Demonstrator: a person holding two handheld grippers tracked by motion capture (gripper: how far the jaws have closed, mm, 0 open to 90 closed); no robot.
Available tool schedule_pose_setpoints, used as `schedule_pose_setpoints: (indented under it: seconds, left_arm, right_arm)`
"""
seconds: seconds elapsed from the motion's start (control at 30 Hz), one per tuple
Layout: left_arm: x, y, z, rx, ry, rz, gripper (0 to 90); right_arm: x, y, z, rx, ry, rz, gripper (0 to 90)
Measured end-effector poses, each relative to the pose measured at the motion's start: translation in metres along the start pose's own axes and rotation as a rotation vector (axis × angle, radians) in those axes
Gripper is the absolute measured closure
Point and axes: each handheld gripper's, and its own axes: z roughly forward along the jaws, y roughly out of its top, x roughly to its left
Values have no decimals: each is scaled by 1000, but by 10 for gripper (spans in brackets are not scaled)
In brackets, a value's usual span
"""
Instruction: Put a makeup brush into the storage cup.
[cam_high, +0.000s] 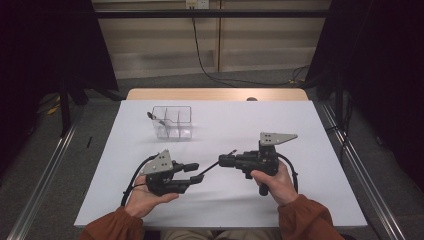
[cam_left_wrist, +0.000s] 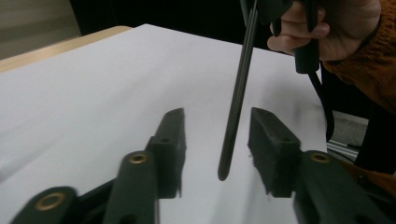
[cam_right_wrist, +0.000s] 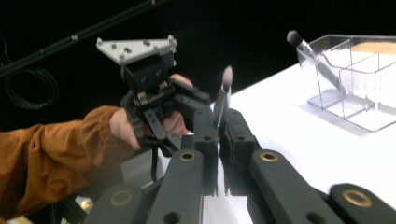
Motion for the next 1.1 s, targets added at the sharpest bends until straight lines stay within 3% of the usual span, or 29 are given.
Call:
schedule_pose_setpoints:
  seconds: [0.2,0.3,0.5,0.57,0.67,0.87,0.93,1.1]
  left_arm:
    - [1,2,-5,-9,49,-14,388]
    - [3,3,-10,-9,87,-33,212]
    - [6,3,-17,-24,112,-44,93]
    - [7,3,-17,-21,116,-69,47]
    - [12,2,-20,-20,102,-112,28]
    - [14,3,-26,-40,99,-90,21]
    - [15,3,-27,-40,108,-96,21]
    - [15,5,-29,-31,128,-65,21]
  right_arm:
    - [-1,2,-4,1,-11,-6,855]
    - [-1,3,-7,-6,-34,-19,855]
    - [-1,4,-8,12,-44,-38,855]
    - [-2,4,-8,22,-44,-37,855]
    - [-2,4,-10,26,-44,-35,855]
    - [-4,7,-16,44,-75,-40,854]
    - [-5,9,-17,53,-79,-34,855]
    - [-5,13,-21,79,-81,-34,855]
